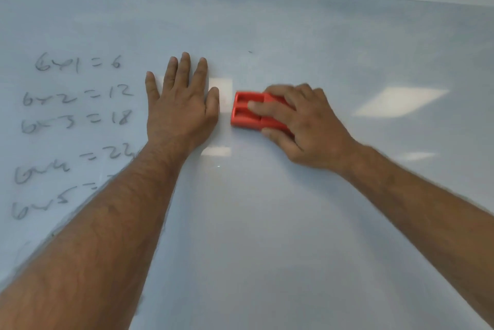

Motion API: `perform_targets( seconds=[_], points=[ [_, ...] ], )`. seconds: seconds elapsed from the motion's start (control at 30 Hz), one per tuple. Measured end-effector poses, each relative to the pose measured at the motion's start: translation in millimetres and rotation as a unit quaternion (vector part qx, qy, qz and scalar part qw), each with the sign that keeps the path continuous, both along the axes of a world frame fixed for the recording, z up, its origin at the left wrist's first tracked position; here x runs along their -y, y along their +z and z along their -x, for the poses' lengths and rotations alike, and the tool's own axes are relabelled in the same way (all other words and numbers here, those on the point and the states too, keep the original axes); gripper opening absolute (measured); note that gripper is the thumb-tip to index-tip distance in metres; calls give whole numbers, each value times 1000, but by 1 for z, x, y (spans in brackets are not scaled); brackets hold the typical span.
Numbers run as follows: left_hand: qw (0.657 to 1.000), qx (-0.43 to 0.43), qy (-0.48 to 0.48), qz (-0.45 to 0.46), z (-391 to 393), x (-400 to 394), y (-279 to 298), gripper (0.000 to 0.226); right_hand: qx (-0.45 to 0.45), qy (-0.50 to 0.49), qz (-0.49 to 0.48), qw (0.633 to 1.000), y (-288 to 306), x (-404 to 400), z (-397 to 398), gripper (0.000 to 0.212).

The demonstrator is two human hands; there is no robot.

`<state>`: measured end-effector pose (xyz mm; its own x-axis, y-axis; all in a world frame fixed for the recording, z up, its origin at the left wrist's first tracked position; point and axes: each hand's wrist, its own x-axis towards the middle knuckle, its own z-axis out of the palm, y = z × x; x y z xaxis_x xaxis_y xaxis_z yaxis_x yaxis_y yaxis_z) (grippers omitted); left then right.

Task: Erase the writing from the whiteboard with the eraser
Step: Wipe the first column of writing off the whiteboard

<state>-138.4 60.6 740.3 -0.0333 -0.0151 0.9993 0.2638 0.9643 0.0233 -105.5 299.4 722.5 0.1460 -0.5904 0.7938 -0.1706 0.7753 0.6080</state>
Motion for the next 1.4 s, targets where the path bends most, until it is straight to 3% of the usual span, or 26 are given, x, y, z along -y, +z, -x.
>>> perform_targets(
  seconds=[0.13, 0.27, 0.4, 0.5, 0.7, 0.9, 1.0, 1.07, 1.17, 1.3, 1.4],
  points=[
    [1000, 3, 1, -3, -1, -1, 0, 61, 18, -16, -123, 992, -62, -23, -2, 40],
    [1000, 3, 5, -3, -2, -1, -1, 61, -2, -13, -135, 991, -66, -30, 1, 38],
    [1000, 2, 6, -8, -2, -1, -2, 61, -26, 13, 34, 999, -14, -29, 2, 42],
    [1000, 0, 5, -10, -1, -1, -4, 61, -34, 16, 185, 982, 36, -23, 3, 47],
    [1000, -4, 6, -10, 1, -1, -6, 61, -15, 20, 308, 951, 94, 19, 12, 50],
    [1000, -6, 2, -7, 2, 0, -5, 61, 7, 17, 132, 991, 80, 39, 6, 51],
    [1000, -9, -7, -7, 1, 1, -5, 59, 9, 19, 29, 999, 50, 21, 2, 48],
    [1000, -12, -10, -7, 1, 1, -5, 58, -3, 17, 14, 1000, 38, -6, 3, 45],
    [1000, -17, -12, -9, 2, 0, -6, 57, -31, 24, 107, 993, 38, -53, 3, 48],
    [1000, -17, -14, -7, 2, -1, -6, 57, -36, 40, 332, 942, 59, -84, 3, 51],
    [999, -19, -34, -10, 1, -1, -7, 55, -21, 43, 374, 926, 68, -58, 5, 50]
  ],
)
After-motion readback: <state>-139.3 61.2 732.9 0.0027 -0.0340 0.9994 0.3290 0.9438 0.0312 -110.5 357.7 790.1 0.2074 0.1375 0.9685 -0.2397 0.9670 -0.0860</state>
